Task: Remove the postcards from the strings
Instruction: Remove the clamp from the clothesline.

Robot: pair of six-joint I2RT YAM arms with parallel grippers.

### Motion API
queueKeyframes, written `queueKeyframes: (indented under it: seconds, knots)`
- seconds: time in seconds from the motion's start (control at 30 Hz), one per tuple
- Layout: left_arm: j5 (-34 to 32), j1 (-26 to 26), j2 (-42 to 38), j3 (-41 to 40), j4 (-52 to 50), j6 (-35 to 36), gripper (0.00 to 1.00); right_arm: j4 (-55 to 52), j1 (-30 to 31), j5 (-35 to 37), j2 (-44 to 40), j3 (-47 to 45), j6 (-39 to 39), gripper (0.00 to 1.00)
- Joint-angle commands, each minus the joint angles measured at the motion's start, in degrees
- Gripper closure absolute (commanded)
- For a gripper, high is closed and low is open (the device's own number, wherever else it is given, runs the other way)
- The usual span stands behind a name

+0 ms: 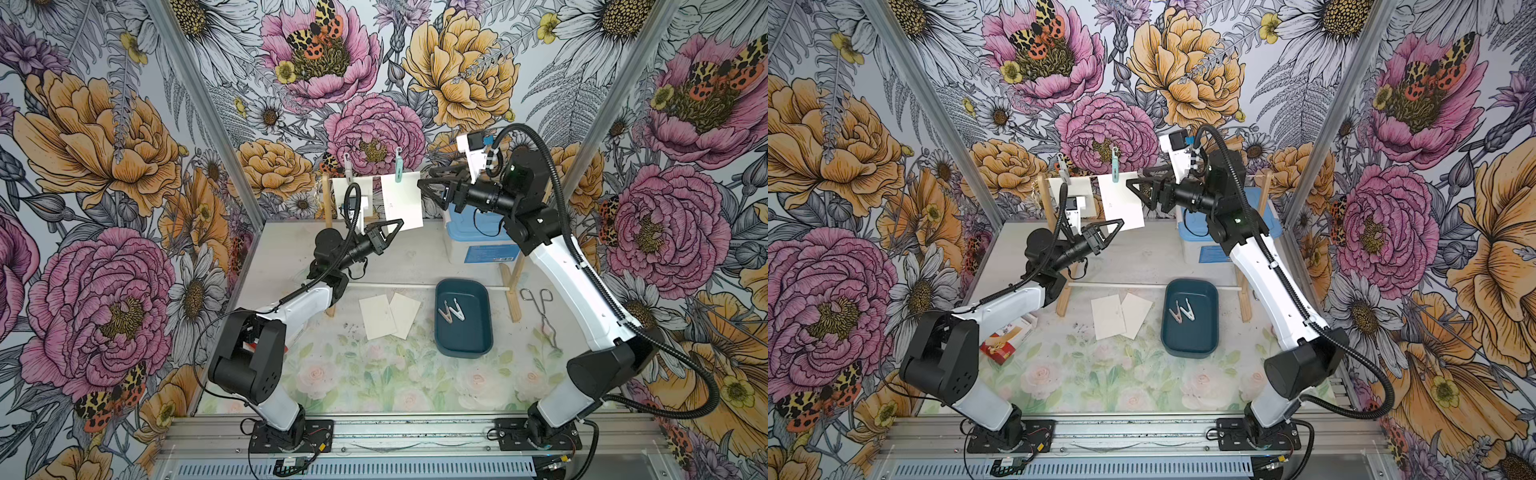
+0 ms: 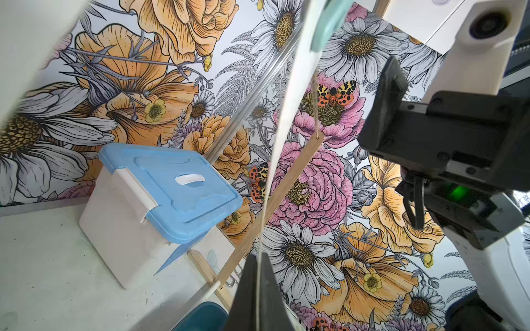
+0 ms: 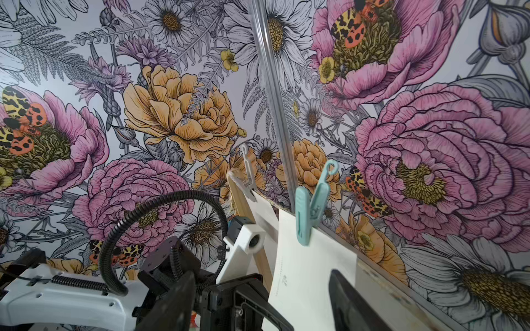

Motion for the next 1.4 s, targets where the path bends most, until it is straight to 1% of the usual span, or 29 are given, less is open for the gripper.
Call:
queueKeyframes:
  seconds: [0.0,0.2,0.33,0.6,0.7,0.87,1.0,1.23,1.37]
  knots:
    - [3.6,0.8,0.6,2.1,-3.8,2.2,1.00,0.4,-0.2,-4.5,3.2,6.0,1.1,0.27]
    - [5.9,0.9,1.3,4.5,-8.4,4.5,1.00,-0.1,-0.7,-4.8,10.0,14.3,2.8,0.26]
    - [6.8,1.0,1.3,4.5,-8.6,5.0,1.00,-0.5,-1.2,-4.8,13.3,18.2,4.2,0.26]
    - [7.8,1.1,1.9,4.8,-8.9,5.6,1.00,-1.0,-2.2,-4.4,16.2,21.9,4.8,0.26]
    - [7.8,1.2,1.8,4.7,-8.9,5.7,1.00,-1.1,-2.4,-2.9,16.6,21.9,4.9,0.25]
    - [7.9,1.3,1.6,4.8,-8.8,5.9,1.00,-1.4,-2.4,-2.8,19.3,24.5,6.9,0.25]
    - [8.1,1.2,1.6,5.0,-8.9,5.8,1.00,-1.6,-2.4,-6.1,21.4,26.7,8.3,0.25]
    - [8.6,1.2,1.6,5.2,-9.0,5.8,1.00,-1.7,-2.4,-10.5,22.4,26.9,8.3,0.27]
    - [9.1,1.2,1.8,5.4,-9.0,5.5,1.00,-1.7,-2.4,-14.2,22.6,27.0,8.2,0.32]
